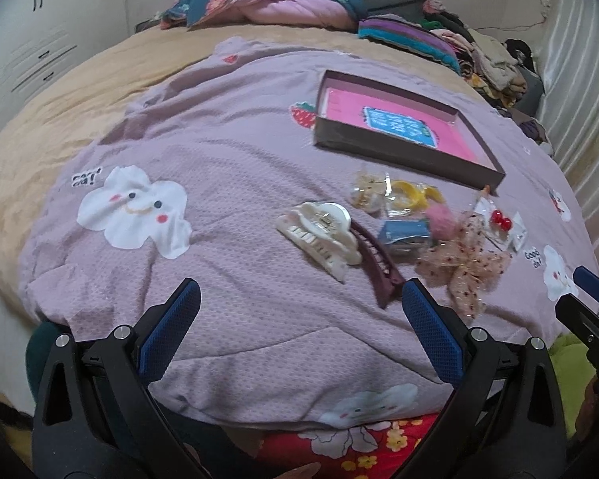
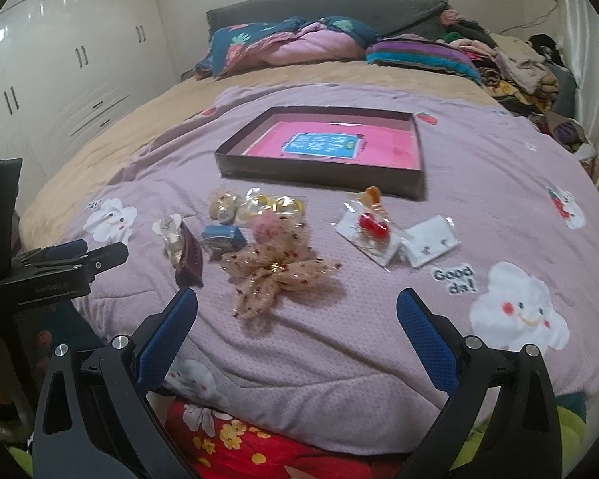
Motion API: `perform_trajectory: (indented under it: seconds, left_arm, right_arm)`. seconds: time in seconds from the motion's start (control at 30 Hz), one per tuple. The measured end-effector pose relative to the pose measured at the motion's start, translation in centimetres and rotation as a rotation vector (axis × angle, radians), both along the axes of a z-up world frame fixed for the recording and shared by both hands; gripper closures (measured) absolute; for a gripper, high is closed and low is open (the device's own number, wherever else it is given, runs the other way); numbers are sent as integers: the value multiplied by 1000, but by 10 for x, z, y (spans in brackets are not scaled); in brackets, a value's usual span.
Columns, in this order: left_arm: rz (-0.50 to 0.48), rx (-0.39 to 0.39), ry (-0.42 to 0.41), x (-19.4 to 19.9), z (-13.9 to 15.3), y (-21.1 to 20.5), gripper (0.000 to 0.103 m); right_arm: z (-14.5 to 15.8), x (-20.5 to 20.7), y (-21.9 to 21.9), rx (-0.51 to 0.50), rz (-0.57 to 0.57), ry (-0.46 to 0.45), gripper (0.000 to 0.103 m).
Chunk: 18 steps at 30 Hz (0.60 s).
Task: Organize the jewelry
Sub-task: 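Grasp the white claw clip with the left tool while the right tool grasps the sheer pink bow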
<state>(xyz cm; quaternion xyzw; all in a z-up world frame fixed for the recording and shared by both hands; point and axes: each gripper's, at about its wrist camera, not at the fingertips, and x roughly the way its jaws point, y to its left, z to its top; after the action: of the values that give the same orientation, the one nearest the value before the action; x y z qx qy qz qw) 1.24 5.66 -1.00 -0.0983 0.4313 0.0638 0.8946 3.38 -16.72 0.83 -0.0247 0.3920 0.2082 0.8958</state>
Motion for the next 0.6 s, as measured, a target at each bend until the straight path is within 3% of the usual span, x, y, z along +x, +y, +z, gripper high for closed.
perform_trajectory:
  seconds: [0.2, 0.6]
  left_arm:
    - [9, -22, 45, 16, -16, 17, 8]
    - [-145, 19, 117, 60, -50, 17, 8]
  right_arm:
    - [-13, 19, 17, 0, 56, 50, 4]
    - [-32, 49, 27, -12, 77, 99, 4]
